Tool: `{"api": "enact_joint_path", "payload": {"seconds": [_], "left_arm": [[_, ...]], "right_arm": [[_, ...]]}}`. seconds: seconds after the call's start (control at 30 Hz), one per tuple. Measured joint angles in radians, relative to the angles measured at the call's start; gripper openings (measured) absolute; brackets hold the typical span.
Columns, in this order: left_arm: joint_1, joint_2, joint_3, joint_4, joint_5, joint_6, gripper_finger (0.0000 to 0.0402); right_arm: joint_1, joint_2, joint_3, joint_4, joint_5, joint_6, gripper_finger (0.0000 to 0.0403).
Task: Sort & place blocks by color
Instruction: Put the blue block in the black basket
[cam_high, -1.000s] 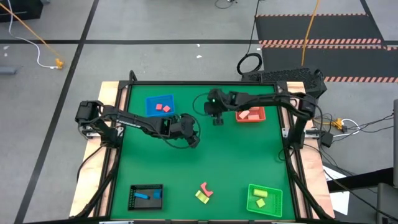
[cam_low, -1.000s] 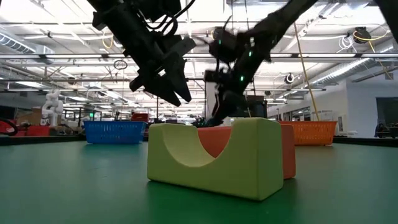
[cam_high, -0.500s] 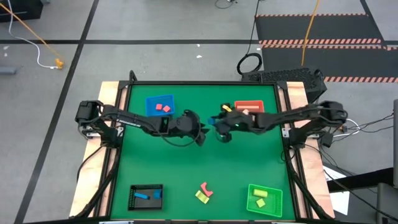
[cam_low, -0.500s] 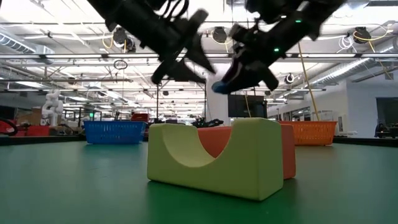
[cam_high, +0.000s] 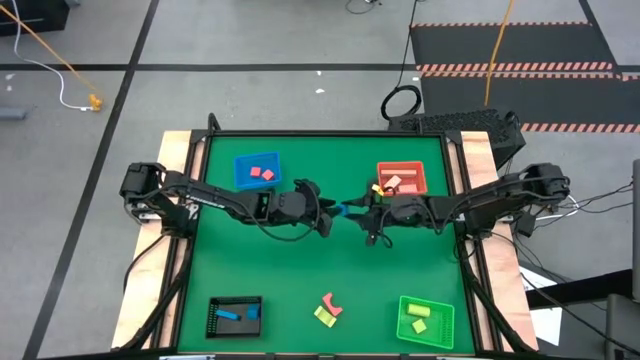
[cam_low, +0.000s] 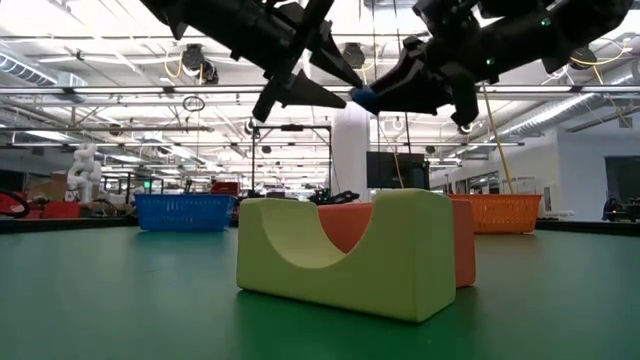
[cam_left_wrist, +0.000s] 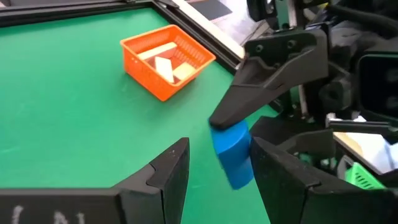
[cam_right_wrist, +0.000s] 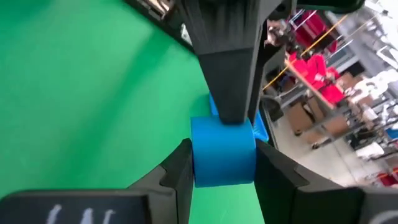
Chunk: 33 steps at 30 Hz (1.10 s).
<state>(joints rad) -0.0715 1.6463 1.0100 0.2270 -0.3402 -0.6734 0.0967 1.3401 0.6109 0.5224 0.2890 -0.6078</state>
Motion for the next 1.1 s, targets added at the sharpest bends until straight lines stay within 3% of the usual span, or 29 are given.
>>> {"api": "enact_joint_path", "payload": {"seconds": [0.23,0.5,0.63,0.73,0.9,1.1], "left_arm": [[-0.002,0.0,0.0,0.04,0.071,0.018,0.017],[0.004,0.0,0.0,0.043,0.085,-0.011,0.0168],[0.002,0.0,0.0,0.054,0.087,-0.009,0.0125],[0.003,0.001,-0.001,0.053,0.086,0.011,0.0087],[0.003,0.002,-0.001,0.057,0.079,0.028,0.0087],[-0.009,0.002,-0.001,0.049,0.078,0.028,0.0087]], "right_arm": [[0.003,0.04,0.001,0.126,-0.006,-0.036,0.0115],[0.01,0.05,0.002,0.171,-0.026,-0.042,0.0115],[0.022,0.05,0.002,0.16,-0.022,-0.076,0.0117],[0.026,0.049,0.002,0.151,-0.02,-0.083,0.0156],[0.03,0.049,0.003,0.143,-0.03,0.017,0.0236],[0.041,0.038,0.004,0.113,-0.035,0.195,0.0278]]}}
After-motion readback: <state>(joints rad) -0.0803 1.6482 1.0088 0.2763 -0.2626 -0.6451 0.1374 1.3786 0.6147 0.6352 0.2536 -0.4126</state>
